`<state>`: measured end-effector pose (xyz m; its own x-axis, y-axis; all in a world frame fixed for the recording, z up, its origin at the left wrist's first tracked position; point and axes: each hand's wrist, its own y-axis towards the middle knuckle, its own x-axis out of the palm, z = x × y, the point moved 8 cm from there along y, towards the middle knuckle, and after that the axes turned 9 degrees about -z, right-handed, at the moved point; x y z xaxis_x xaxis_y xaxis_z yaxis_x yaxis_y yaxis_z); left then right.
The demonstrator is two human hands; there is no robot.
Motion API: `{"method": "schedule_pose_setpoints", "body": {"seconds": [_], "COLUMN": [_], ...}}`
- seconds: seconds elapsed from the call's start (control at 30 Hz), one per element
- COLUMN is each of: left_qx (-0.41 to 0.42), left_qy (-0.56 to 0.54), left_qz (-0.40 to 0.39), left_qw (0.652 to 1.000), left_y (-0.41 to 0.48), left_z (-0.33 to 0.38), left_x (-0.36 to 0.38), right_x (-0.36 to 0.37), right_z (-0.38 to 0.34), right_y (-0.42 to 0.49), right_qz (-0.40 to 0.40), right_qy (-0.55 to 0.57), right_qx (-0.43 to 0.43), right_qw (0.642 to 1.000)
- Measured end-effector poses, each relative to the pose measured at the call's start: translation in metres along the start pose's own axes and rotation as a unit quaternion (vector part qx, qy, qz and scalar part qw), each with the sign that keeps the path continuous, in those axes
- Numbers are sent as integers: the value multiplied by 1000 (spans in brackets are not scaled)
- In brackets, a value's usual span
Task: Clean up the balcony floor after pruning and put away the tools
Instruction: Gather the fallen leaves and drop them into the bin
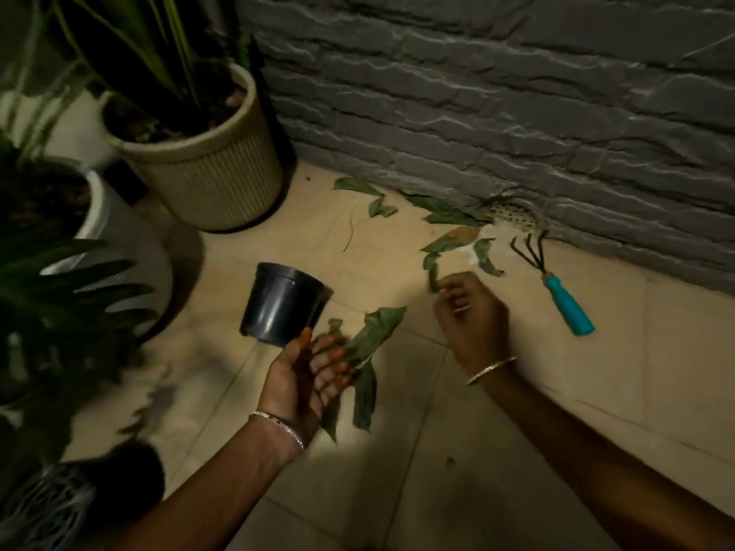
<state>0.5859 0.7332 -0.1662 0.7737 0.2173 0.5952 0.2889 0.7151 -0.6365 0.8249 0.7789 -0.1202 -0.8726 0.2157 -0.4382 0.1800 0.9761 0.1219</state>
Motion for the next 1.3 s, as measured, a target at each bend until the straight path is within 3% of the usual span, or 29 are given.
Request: {"method": "schedule_pose_setpoints", "body": {"seconds": [0.17,0.37,0.43,0.5,0.6,0.73,0.9,1.07,1.3], "left_qx": [18,14,19,18,2,-8,3,8,33], "left_qy": [-30,-20,-40,-37,-9,-28,-16,9,42], "left_qz": [-30,53,73,97,105,78,72,68,31], "left_qw": [999,998,996,994,994,997,997,998,998], "left_y": [-21,-31,-35,-37,-35,-27,-25,-23,-18], "left_z": [6,4,6,7,6,1,5,8,2], "left_x": [-6,-34,-44,-55,-64,-62,-65,-72,-57], "right_x": [113,135,120,109,117,141,135,122,86], "right_z": [-58,-49,-24,3,35,56,55,46,24], "right_y": [-59,-70,-47,-22,2,1,-20,-21,-13], "right_qz": [-204,-261,-211,-190,-262,-352,-250,-199,-117], "right_qy": [45,85,25,-111,-241,-270,-244,-275,-104], "right_qx": [-67,-58,-68,-82,-95,-86,-146,-178,-40], "right_qw": [976,960,975,972,929,892,926,924,987]}}
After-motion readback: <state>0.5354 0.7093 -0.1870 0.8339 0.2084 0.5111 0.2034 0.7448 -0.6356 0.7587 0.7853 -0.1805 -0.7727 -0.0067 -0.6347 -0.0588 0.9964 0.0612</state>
